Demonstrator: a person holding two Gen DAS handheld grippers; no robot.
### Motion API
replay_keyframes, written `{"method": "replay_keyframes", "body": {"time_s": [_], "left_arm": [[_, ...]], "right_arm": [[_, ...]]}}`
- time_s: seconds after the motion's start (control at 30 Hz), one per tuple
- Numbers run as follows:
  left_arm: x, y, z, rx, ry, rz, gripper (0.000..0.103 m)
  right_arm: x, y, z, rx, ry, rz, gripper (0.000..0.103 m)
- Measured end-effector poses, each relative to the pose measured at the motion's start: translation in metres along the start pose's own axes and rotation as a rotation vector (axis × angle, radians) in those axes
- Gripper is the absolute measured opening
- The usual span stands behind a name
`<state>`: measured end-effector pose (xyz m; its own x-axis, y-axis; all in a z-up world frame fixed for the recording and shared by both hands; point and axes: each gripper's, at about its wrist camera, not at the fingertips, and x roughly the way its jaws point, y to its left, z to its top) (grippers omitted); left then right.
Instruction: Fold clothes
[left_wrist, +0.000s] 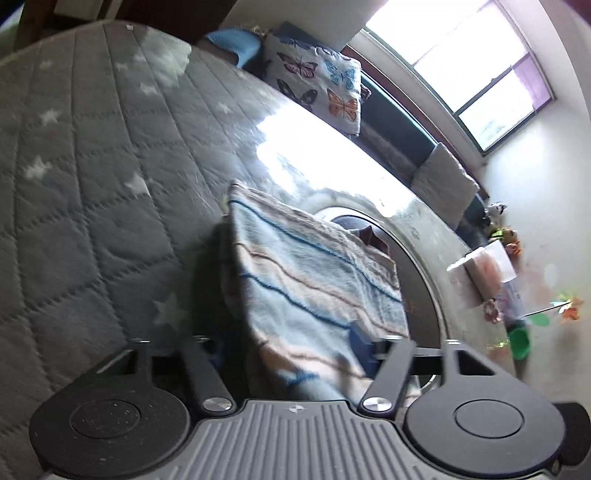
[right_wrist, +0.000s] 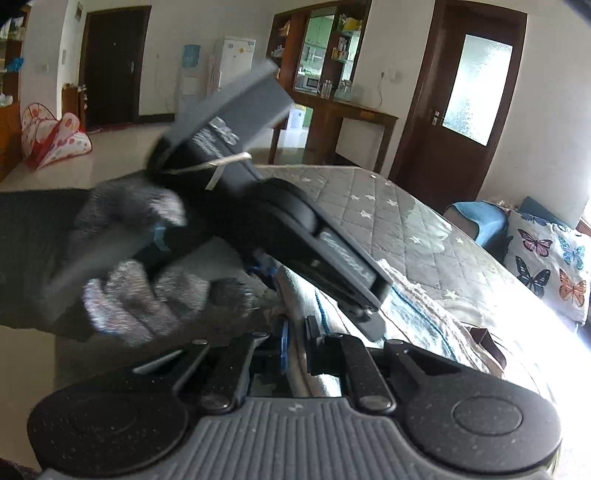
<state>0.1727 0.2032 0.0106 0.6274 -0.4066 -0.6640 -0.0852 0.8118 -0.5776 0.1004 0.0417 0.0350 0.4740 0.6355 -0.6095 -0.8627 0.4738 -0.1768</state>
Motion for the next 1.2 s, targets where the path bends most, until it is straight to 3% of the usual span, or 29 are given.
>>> {"method": "replay_keyframes", "body": {"time_s": [0.17, 0.27, 0.37, 0.5, 0.77, 0.93, 1.2], "left_arm": [[-0.003, 0.007, -0.004, -0.023, 0.006, -0.025, 0.03], [-0.006, 0.011, -0.006, -0.024, 0.003, -0.026, 0.026], [-0.006, 0.012, -0.006, -0.024, 0.0, -0.026, 0.026], [-0.002, 0.011, -0.007, -0.019, -0.004, -0.029, 0.026], [-0.002, 0.01, -0.006, -0.008, -0.005, -0.024, 0.026], [0.0, 0.007, -0.007, 0.004, -0.009, -0.018, 0.027], [0.001, 0.003, -0.007, 0.016, -0.01, -0.002, 0.026]], "right_arm": [[-0.012, -0.001, -0.006, 0.019, -0.01, 0.027, 0.008], [-0.022, -0.014, -0.011, 0.081, -0.006, 0.043, 0.009], [-0.029, -0.03, -0.014, 0.142, 0.001, 0.036, 0.012], [-0.033, -0.063, -0.026, 0.247, 0.028, -0.041, 0.013], [-0.014, -0.143, -0.069, 0.572, 0.104, -0.186, 0.022], [0.0, -0.163, -0.088, 0.691, 0.104, -0.172, 0.03], [0.006, -0.167, -0.093, 0.779, 0.082, -0.176, 0.03]]}}
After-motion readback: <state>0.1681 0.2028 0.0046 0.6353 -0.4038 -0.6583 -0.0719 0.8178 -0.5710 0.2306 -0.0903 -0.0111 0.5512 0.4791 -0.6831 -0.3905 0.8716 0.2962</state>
